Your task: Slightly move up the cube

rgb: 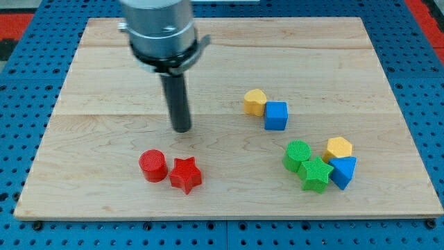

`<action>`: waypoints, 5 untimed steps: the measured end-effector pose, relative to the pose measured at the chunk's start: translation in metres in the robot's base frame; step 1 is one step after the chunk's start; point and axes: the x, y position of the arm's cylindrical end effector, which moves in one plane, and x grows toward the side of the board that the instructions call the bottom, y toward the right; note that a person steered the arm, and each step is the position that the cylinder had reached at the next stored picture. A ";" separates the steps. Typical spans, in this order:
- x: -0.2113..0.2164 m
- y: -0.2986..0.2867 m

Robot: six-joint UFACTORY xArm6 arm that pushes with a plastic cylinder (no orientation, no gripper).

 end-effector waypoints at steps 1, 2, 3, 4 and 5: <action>0.003 0.032; 0.013 0.064; 0.014 0.101; 0.014 0.131; 0.008 0.137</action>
